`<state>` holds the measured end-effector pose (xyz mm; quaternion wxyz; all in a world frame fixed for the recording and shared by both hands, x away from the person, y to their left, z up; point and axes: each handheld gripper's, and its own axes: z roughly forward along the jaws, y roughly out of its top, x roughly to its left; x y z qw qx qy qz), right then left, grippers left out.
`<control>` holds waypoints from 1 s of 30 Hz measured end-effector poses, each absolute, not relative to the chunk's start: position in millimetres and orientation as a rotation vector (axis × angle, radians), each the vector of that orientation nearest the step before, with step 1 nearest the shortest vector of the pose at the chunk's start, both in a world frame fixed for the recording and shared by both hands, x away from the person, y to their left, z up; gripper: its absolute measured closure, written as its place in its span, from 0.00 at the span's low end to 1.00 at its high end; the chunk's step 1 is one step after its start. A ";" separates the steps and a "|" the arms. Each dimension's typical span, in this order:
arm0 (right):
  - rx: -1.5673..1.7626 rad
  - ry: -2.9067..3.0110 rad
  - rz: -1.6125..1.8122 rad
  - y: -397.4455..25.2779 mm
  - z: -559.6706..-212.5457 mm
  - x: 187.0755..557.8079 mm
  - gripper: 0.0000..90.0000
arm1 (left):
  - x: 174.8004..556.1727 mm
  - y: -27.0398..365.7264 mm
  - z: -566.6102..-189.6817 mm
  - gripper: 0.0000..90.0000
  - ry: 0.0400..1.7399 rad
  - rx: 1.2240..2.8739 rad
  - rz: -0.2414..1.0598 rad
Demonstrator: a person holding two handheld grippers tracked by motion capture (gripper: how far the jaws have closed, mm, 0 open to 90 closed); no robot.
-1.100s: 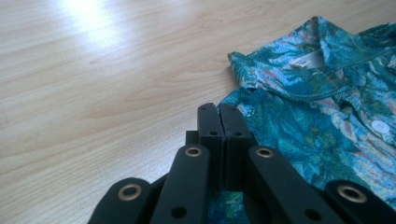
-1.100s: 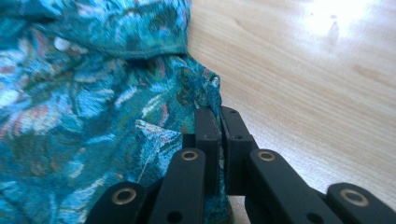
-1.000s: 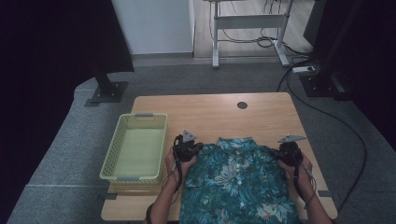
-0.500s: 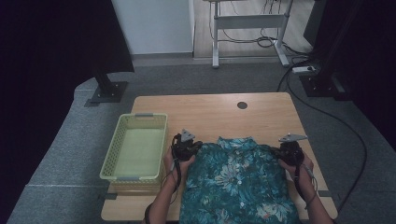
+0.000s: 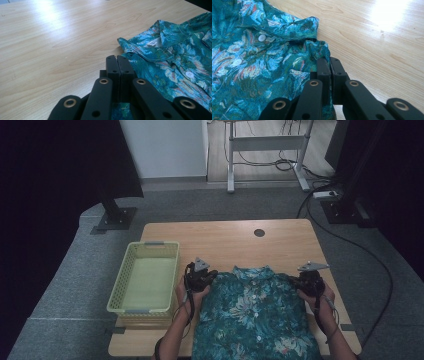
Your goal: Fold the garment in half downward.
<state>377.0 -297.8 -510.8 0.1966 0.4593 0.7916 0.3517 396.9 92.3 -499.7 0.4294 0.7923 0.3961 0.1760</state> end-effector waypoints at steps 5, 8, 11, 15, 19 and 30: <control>1.286 2.206 0.994 -299.5 -506.3 375.8 0.96 | 397.1 91.9 -495.0 0.99 0.985 1.972 0.448; 1.284 2.199 0.998 -300.4 -503.1 375.5 0.96 | 397.6 92.0 -492.3 0.99 0.983 1.972 0.452; 1.283 2.196 1.006 -300.9 -500.9 375.4 0.96 | 398.1 91.4 -490.4 0.99 0.983 1.967 0.456; 1.283 2.192 1.011 -301.0 -500.2 375.5 0.96 | 398.8 92.6 -489.1 0.99 0.983 1.971 0.457; 1.282 2.190 1.016 -301.1 -499.9 375.4 0.96 | 399.4 94.2 -488.8 0.99 0.988 1.967 0.459; 1.257 2.192 1.036 -293.3 -492.2 376.6 0.96 | 399.7 102.5 -482.5 0.99 0.996 1.960 0.470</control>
